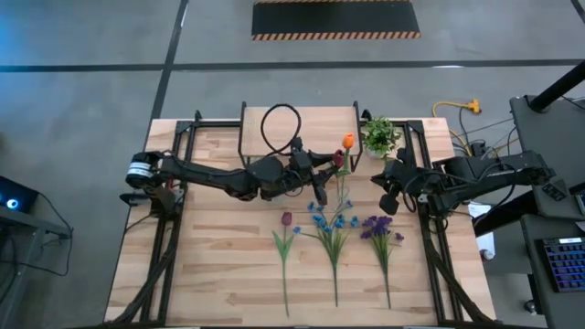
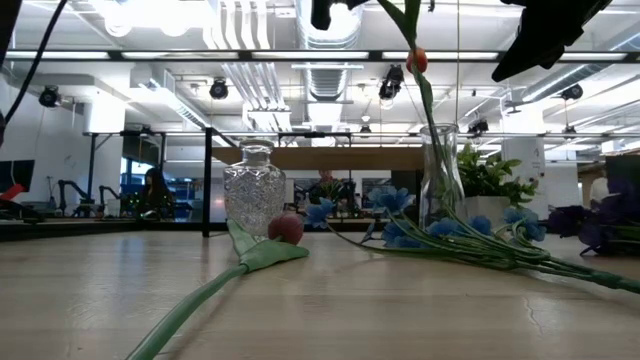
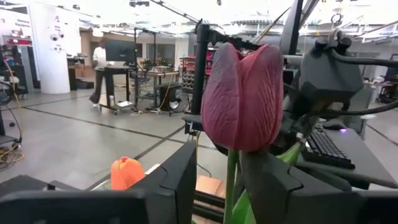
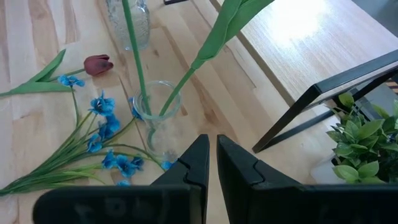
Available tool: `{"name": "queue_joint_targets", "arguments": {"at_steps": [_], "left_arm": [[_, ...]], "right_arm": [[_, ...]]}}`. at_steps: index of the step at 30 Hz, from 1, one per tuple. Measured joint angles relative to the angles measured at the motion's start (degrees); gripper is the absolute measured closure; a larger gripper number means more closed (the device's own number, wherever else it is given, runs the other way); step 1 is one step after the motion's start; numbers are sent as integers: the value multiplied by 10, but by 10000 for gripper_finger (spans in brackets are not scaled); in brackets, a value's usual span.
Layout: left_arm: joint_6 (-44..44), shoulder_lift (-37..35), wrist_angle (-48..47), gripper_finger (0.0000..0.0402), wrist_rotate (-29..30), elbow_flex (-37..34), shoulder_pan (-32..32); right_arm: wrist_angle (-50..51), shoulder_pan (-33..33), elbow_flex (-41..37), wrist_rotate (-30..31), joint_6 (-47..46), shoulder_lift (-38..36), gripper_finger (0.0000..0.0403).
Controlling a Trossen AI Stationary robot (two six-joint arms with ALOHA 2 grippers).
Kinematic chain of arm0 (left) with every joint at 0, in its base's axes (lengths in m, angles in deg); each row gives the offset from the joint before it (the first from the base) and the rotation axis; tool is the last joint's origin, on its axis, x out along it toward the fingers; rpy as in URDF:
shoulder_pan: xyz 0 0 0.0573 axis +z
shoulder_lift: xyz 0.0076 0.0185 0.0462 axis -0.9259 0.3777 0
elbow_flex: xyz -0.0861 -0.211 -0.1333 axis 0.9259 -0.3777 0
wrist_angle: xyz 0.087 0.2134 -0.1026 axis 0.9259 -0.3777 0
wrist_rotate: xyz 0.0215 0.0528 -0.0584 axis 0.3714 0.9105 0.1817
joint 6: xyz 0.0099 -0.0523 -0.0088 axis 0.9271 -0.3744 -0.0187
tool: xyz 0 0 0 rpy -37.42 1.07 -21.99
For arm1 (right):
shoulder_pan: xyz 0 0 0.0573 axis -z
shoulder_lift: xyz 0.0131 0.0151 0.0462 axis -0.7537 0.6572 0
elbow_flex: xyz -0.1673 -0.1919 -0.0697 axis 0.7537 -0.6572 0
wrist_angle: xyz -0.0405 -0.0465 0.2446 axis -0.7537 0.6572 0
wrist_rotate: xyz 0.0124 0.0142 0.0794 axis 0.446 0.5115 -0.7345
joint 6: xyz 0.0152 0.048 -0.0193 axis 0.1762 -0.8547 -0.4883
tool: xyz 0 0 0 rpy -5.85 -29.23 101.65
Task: Pick and place flowers into a vace then onto a shelf
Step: Put the left red flower into the right transparent vase
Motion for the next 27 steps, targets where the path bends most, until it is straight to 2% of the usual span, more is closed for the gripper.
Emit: {"name": "queue_joint_targets", "arguments": {"at_steps": [5,20,27], "left_arm": [[-26,18,-1,294,-5,0,0],[-30,65,-4,294,-33,0,0],[-57,68,-50,294,-35,-1,2]], "right_arm": [[0,0,0,0,0,0,380],[1,0,0,0,0,0,380],[1,0,-2,0,0,0,380]]}}
